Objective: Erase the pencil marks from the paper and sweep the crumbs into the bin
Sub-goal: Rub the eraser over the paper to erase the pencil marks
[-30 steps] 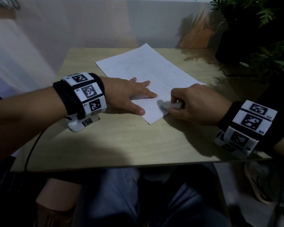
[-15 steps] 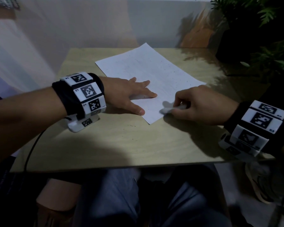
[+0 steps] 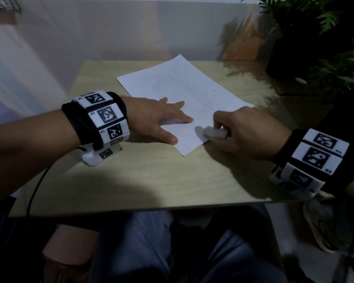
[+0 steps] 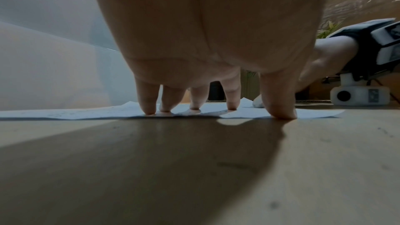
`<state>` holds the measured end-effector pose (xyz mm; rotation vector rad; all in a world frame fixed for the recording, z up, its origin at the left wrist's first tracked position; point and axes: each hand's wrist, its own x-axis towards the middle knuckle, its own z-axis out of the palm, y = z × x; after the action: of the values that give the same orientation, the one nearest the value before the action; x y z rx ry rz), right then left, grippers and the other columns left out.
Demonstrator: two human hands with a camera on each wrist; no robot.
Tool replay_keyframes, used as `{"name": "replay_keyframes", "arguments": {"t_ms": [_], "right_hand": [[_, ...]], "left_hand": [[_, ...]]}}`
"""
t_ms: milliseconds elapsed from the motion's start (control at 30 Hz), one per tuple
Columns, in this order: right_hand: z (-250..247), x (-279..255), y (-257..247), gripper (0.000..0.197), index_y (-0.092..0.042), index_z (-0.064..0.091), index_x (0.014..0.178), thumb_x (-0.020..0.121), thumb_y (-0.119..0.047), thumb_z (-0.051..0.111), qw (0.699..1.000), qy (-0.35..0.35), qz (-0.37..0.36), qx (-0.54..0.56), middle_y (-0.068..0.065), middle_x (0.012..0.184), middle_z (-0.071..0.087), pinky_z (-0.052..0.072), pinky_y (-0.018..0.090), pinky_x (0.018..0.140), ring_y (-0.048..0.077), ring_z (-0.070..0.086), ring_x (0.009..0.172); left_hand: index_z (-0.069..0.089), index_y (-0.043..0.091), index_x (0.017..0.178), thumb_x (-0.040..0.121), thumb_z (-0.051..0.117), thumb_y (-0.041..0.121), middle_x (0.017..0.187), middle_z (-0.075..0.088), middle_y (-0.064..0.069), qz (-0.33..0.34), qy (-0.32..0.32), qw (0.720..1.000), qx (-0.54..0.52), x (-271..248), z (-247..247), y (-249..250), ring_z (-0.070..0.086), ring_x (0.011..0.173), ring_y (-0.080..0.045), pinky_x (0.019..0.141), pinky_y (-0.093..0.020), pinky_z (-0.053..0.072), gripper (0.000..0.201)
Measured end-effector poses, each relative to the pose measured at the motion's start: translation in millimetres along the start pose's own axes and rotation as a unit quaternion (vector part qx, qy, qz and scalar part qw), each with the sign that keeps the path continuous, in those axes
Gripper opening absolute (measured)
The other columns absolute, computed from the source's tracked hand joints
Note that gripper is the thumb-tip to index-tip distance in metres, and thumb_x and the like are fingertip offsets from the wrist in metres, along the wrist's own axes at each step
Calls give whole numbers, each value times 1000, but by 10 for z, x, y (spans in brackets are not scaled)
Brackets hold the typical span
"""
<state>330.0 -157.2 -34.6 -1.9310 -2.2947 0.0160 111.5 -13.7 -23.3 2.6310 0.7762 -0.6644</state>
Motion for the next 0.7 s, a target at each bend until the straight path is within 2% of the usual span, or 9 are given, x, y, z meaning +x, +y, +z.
{"name": "replay_keyframes", "arguments": {"t_ms": [100,200,267,367,400,467,567,600,700], "right_hand": [[-68,7,-51,40,-25,60,86,77,-63,54,992,-70,-5,108,-8,68,60,43,33,59,9,55,63],[-52,68,59,35,-24,58,82,83,-60,57,998,-6,48,37,-6,67,59,36,33,58,21,56,67],[-8,51,18,33,-22,55,82,87,-55,55,999,25,29,-3,-2,65,57,38,34,57,28,56,66],[6,-17,-178,42,-24,56,87,82,-64,48,995,-49,-70,60,-3,68,61,45,34,58,20,57,63],[-16,-14,-197,46,-25,57,88,80,-68,46,990,-78,-74,91,-5,68,61,45,32,58,15,56,62],[-47,30,-123,43,-25,59,88,78,-66,51,991,-72,-43,101,-7,69,60,43,31,59,15,56,64],[-7,51,-41,27,-23,55,84,82,-50,58,1000,3,-11,15,-3,70,58,43,35,60,29,57,70],[11,36,-71,28,-22,53,84,82,-50,58,1000,1,-25,13,-3,69,58,42,35,59,30,57,69],[-17,-28,-233,47,-24,56,87,77,-68,44,989,-75,-91,85,-4,70,61,44,34,58,19,57,64]], "left_hand": [[10,60,153,74,45,79,167,-15,17,-2,-4,1000,6,-3,-7,12,-13,155,-23,126,-48,6,89],[9,60,153,86,51,73,166,-15,19,-2,7,1000,10,10,14,-8,-12,156,-24,126,-48,7,79],[9,61,152,88,52,71,166,-15,20,1,8,1000,8,20,19,-25,-13,155,-23,126,-49,7,77],[9,61,152,87,51,73,166,-16,20,2,4,1000,7,22,13,-31,-15,155,-22,126,-50,5,79],[9,61,152,87,52,72,166,-16,20,1,3,1000,6,17,12,-30,-15,155,-22,126,-50,5,79],[10,60,153,88,53,71,166,-15,19,-1,4,1000,4,10,13,-23,-15,155,-22,126,-50,6,78],[8,59,153,89,54,69,167,-15,18,0,5,1000,5,15,12,-17,-14,155,-21,126,-51,7,79],[8,60,153,88,53,70,167,-15,18,-1,4,1000,4,18,8,-13,-15,155,-22,126,-51,7,80],[7,61,152,76,45,82,166,-17,19,-7,-9,1000,1,2,-8,11,-16,155,-20,126,-50,4,88]]}}
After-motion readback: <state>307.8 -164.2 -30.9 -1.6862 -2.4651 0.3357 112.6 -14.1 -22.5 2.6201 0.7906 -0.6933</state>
